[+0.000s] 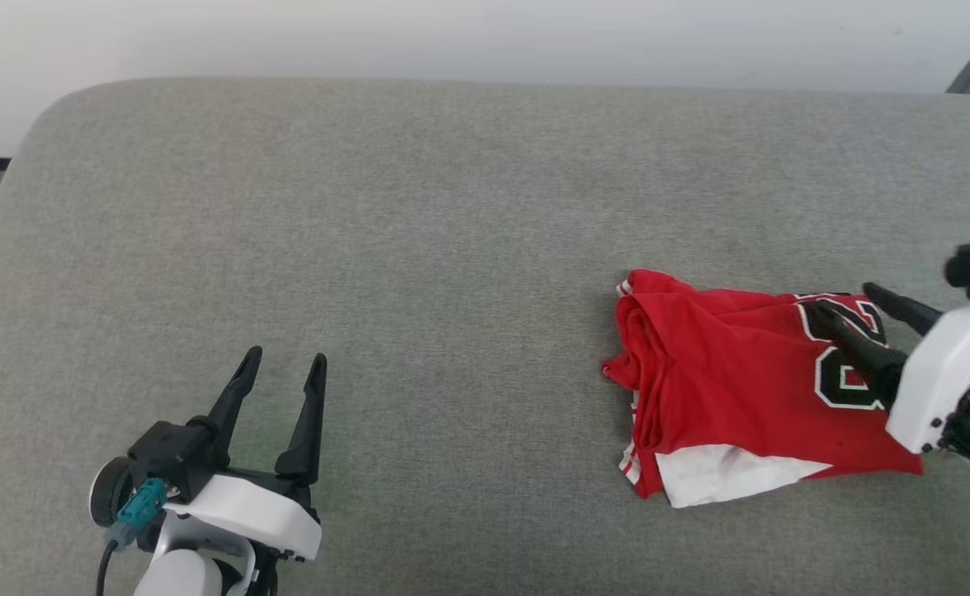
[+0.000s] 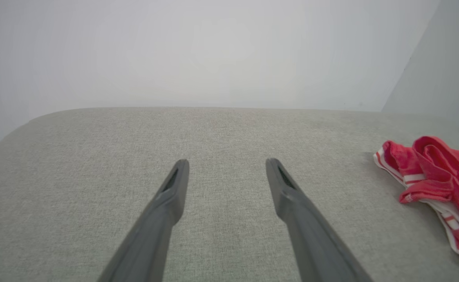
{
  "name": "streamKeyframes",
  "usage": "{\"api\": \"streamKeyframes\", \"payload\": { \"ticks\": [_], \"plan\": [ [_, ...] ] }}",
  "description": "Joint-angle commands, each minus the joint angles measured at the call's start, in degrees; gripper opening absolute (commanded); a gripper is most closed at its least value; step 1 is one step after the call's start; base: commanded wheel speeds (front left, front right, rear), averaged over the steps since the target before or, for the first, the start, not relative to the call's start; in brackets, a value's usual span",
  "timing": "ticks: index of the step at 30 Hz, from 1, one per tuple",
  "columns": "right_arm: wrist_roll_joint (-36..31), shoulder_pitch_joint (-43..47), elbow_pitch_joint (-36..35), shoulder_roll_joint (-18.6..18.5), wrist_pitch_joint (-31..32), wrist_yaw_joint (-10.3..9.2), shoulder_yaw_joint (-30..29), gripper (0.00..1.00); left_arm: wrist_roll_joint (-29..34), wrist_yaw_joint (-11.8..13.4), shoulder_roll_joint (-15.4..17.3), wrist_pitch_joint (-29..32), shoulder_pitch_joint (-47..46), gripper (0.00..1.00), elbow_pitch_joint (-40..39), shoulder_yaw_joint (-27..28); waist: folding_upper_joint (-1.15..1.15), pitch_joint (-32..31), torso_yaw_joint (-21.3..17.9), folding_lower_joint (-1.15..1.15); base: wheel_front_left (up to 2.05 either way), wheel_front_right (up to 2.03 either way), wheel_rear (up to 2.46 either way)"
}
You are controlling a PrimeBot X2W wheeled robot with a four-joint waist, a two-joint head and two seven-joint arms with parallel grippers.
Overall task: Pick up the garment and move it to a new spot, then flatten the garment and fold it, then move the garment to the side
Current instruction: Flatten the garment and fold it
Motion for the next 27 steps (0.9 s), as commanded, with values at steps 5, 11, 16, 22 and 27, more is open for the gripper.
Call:
{"api": "streamKeyframes", "payload": {
  "ticks": [5,11,16,22,27],
  "plan": [
    [-1.08,1.70,5.69,-0.36,-11.99,0.00,-0.26,1.00,-1.29,0.04,-0.22,-0.29,-0.52,1.00,1.39,1.02,0.00,-0.69,-1.60,0.00,0.00,0.00,0.00],
    [-3.72,2.72,10.30,1.16,-27.75,0.00,2.22,1.00,-1.84,0.04,-0.80,-0.29,0.87,1.00,1.51,2.57,0.00,-1.78,-2.38,0.00,0.00,0.00,0.00],
    [-5.34,3.82,13.26,3.10,-38.37,0.00,1.82,1.00,-2.73,0.03,-0.94,-0.29,2.40,1.00,0.46,3.48,0.00,-2.58,-2.29,0.00,0.00,0.00,0.00],
    [-9.22,7.00,10.49,6.29,-40.21,0.00,-4.19,1.00,-2.35,0.04,-1.10,-0.29,4.55,1.00,-1.46,4.62,0.00,-3.27,-1.62,0.00,0.00,0.00,0.00],
    [-12.69,13.78,4.29,8.64,-40.22,0.00,-9.71,1.00,-1.05,0.03,-1.59,-0.29,7.84,1.00,-5.16,5.52,0.00,-3.74,-1.21,0.00,0.00,0.00,0.00]
  ]
}}
